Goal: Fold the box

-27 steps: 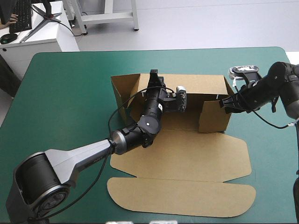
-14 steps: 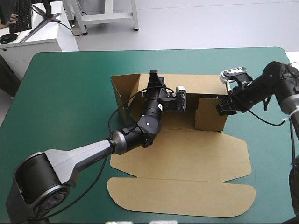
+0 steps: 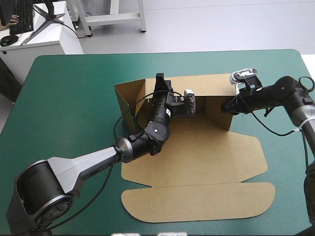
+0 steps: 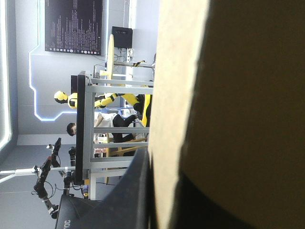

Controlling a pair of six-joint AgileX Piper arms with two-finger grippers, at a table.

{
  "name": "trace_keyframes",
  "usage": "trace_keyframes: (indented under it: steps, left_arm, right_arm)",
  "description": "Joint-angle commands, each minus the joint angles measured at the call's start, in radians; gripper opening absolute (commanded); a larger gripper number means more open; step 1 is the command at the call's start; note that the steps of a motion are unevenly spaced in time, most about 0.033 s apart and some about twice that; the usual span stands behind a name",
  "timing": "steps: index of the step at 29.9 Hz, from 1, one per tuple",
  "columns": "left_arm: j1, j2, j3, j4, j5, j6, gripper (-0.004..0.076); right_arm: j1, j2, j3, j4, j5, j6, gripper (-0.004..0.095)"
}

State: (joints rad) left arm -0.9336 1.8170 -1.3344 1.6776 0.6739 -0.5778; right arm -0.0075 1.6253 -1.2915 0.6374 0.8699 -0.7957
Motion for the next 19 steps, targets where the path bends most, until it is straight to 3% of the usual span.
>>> trace_keyframes:
  steps: [1, 4, 19]
  left_arm:
    - [-0.011, -0.05, -0.025, 0.023, -0.019, -0.039, -0.001]
    - [-0.011, -0.05, -0.025, 0.023, -0.021, -0.039, -0.001]
    - [-0.011, -0.05, -0.025, 0.023, -0.029, -0.039, -0.001]
  right_arm:
    - [0.006, -0.033, 0.039, 0.196, -0.013, -0.141, 0.0413]
    - [0.006, -0.032, 0.071, 0.269, -0.021, -0.211, 0.0413]
    - [0.004, -0.015, 0.073, 0.292, -0.085, -0.227, 0.0412]
